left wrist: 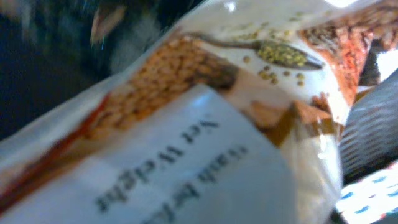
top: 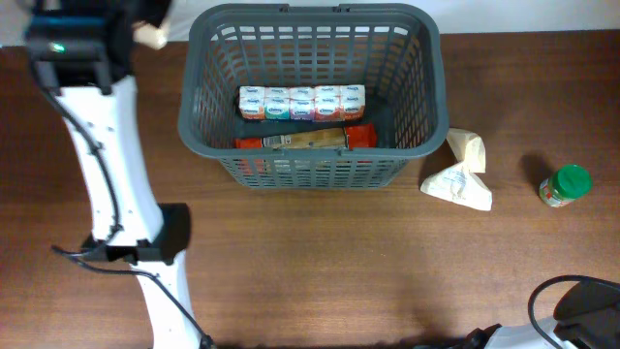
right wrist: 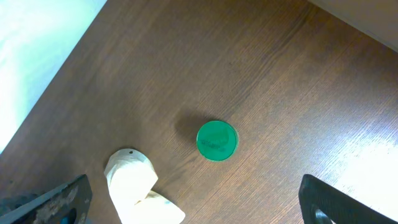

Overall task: Pack container
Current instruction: 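Drop the snack bag into the basket with the left gripper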

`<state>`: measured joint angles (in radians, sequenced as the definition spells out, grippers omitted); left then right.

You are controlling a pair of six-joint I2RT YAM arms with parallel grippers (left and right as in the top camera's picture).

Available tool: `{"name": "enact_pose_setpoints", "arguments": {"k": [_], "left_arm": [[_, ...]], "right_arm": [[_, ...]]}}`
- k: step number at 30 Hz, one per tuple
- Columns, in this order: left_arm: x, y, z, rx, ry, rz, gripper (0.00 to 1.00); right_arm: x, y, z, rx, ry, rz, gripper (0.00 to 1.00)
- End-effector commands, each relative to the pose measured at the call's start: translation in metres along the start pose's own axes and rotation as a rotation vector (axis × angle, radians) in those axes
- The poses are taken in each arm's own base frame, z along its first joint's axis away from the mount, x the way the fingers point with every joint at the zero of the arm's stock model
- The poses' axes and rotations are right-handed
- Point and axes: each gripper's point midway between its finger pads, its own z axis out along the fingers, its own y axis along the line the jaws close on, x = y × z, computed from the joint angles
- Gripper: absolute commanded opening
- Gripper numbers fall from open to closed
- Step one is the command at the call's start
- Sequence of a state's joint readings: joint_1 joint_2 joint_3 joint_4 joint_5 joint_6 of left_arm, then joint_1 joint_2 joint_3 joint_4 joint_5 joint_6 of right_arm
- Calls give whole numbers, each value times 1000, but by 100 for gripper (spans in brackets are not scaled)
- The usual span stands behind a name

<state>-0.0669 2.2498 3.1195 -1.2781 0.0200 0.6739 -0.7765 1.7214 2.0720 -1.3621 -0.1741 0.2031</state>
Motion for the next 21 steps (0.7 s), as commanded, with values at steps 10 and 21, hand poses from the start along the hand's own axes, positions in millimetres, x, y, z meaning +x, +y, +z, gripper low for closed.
{"name": "enact_pose_setpoints", "arguments": {"k": [10, 21], "left_arm": [[-16, -277, 58, 616, -56, 596, 2], [24, -388, 51, 890, 27, 508, 22]], "right_arm": [[-2, -1, -2, 2, -7, 1, 99], [-2, -1, -2, 2, -7, 1, 98]]}}
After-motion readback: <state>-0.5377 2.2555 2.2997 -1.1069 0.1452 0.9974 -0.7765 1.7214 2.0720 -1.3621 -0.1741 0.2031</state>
